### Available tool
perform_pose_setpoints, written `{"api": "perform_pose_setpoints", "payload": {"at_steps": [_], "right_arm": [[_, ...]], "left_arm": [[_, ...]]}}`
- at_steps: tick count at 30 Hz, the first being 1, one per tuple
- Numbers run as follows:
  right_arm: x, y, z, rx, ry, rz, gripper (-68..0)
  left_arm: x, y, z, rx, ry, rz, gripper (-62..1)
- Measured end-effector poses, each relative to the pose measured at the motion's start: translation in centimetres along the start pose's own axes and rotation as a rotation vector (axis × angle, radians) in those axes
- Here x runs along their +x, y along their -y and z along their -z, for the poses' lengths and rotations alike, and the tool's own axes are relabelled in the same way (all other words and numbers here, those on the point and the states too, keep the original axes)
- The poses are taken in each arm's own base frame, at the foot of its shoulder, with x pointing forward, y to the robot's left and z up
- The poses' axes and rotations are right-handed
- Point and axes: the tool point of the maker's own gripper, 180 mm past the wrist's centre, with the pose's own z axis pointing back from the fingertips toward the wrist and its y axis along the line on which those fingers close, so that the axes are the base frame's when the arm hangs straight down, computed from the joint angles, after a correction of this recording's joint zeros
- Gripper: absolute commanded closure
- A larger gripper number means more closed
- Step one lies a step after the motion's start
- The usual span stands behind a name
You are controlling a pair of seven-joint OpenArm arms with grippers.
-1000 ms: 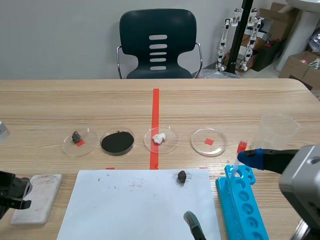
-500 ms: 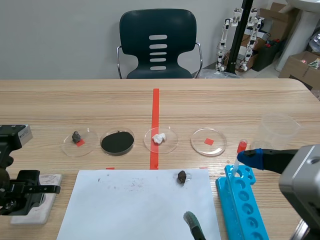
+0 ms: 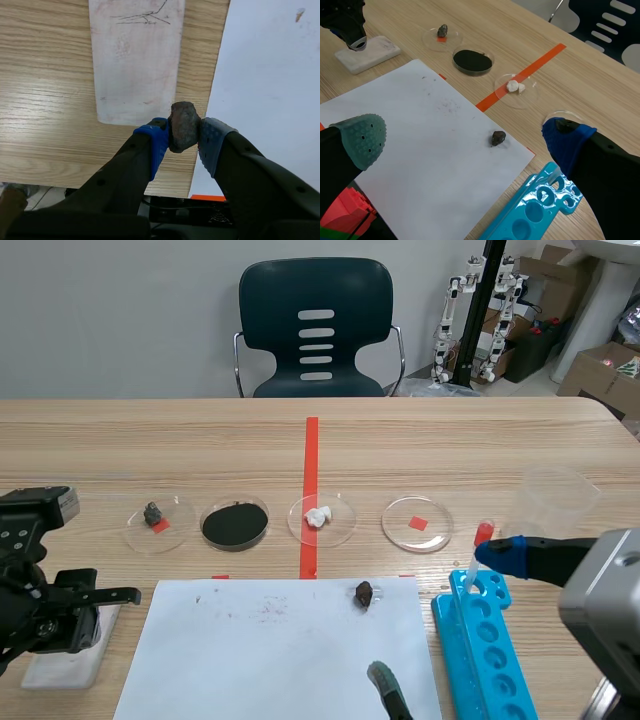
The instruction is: Rub the mineral on the streak plate below the first streak
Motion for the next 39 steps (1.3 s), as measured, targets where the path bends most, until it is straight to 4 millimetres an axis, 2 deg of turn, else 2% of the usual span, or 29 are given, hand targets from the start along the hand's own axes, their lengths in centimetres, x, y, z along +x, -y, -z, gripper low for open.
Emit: {"api": "perform_pose_setpoints", "payload": {"at_steps": [5,14,19,31,39], "right_arm": [[0.0,0.0,0.0,0.0,0.0,0.0,-67.9],[0.0,0.0,0.0,0.0,0.0,0.0,-67.9],[0.0,0.0,0.0,0.0,0.0,0.0,-67.9],[0.0,0.0,0.0,0.0,0.0,0.0,-67.9],[0.0,0.0,0.0,0.0,0.0,0.0,-67.9]], "left_arm": [[-0.5,-1.3,1.6,0.042,-0.049,-0.032,-13.0],[-0.8,-2.7,2.8,0.082,-0.087,-0.056,-13.0],[-0.5,-3.1,3.1,0.103,-0.084,-0.06,-13.0],[-0.7,-2.6,3.4,0.091,-0.086,-0.066,-13.0],[-0.4,-4.5,3.2,0.204,-0.071,-0.022,-13.0]]}}
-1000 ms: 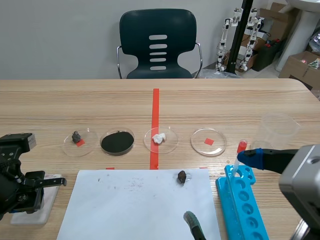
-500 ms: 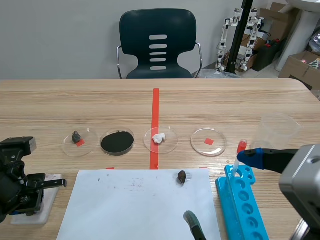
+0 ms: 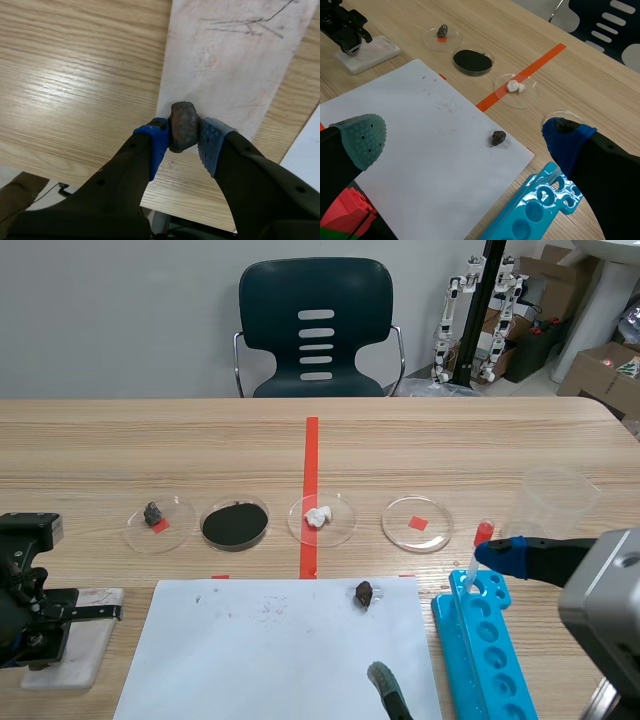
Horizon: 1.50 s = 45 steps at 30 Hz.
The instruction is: Rub the mineral on the streak plate below the first streak
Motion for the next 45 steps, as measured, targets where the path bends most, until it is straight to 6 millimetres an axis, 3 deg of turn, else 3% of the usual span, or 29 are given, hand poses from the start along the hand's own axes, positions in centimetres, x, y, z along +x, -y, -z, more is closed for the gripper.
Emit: {"api": "perform_pose_setpoints", "payload": {"at_steps": [4,16,19,31,37,45], "right_arm": [[0.0,0.0,0.0,0.0,0.0,0.0,-67.9],[0.0,0.0,0.0,0.0,0.0,0.0,-67.9],[0.0,0.0,0.0,0.0,0.0,0.0,-67.9],[0.0,0.0,0.0,0.002,0.0,0.0,-67.9],[0.0,0.0,0.0,0.0,0.0,0.0,-67.9],[0.0,0.0,0.0,0.001,0.0,0.0,-67.9]], "left_arm": [[-0.1,0.3,0.0,-0.017,-0.005,-0.005,-13.0],[0.2,4.7,-0.7,-0.272,0.008,-0.025,-13.0],[0.2,4.7,-0.7,-0.269,0.008,-0.024,-13.0],[-0.1,0.2,0.3,-0.01,-0.015,0.033,-13.0],[-0.1,0.7,0.2,-0.051,-0.017,0.023,-13.0],[0.4,3.2,-0.2,-0.215,0.004,0.042,-13.0]]}}
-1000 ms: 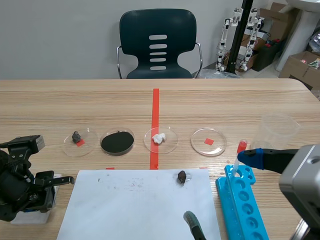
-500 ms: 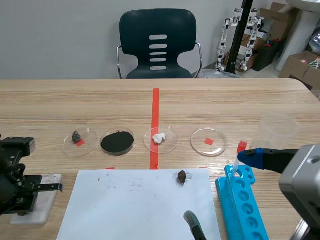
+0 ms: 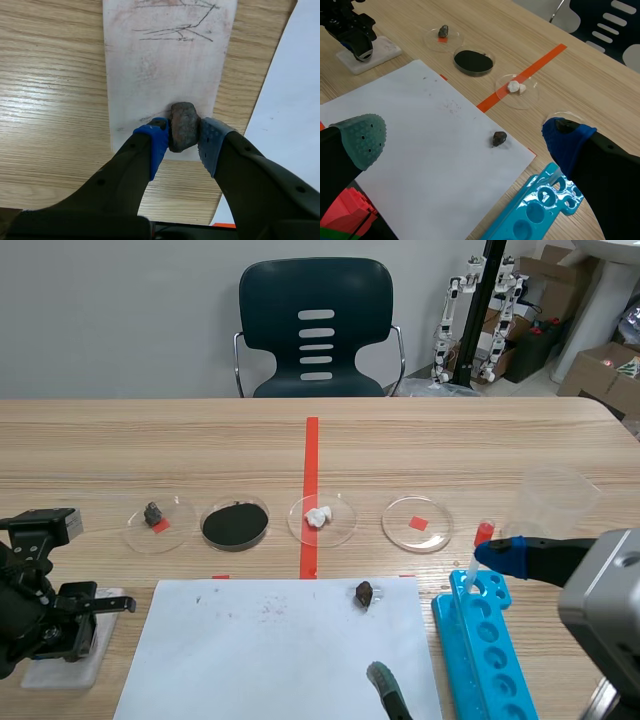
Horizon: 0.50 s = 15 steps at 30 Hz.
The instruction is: Rub the mineral on the streak plate below the first streak
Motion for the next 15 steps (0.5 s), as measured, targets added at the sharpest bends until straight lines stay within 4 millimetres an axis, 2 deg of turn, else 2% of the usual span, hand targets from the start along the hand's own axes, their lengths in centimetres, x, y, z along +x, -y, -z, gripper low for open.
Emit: {"api": "perform_pose_setpoints", "payload": {"at_steps": [7,15], "right_arm": [[0.0,0.0,0.0,0.001,0.0,0.0,-67.9],[0.0,0.0,0.0,0.001,0.0,0.0,-67.9]], "left_arm": [[-0.1,0.5,0.0,-0.025,-0.004,0.006,-13.0],[0.0,-1.4,0.0,0.127,0.003,0.023,-13.0]]}}
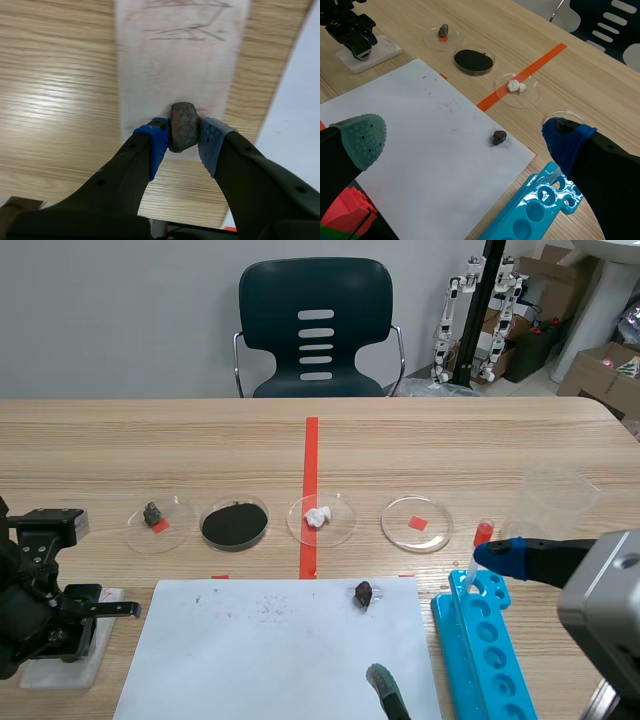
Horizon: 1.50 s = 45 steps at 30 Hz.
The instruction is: Rub the mineral on the streak plate below the first streak
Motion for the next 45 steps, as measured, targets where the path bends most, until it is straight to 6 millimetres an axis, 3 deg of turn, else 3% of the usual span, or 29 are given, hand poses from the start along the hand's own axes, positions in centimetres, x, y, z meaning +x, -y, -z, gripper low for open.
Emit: {"api": "perform_pose_setpoints", "payload": {"at_steps": [10,17,25,38,45], "right_arm": [[0.0,0.0,0.0,0.0,0.0,0.0,-67.9],[0.0,0.0,0.0,0.0,0.0,0.0,-67.9],[0.0,0.0,0.0,0.0,0.0,0.0,-67.9],[0.0,0.0,0.0,-0.002,0.0,-0.001,-67.9],[0.0,0.0,0.0,-0.003,0.0,-0.001,-67.9]], "left_arm": [[0.0,-1.6,0.1,0.077,0.004,0.0,-13.0],[-0.2,0.4,0.0,-0.069,-0.015,-0.007,-13.0],[-0.1,1.5,-0.1,-0.128,-0.008,-0.006,-13.0],[-0.3,-3.3,-0.1,0.126,-0.018,0.007,-13.0],[-0.5,-1.2,0.0,-0.001,-0.028,-0.001,-13.0]]}}
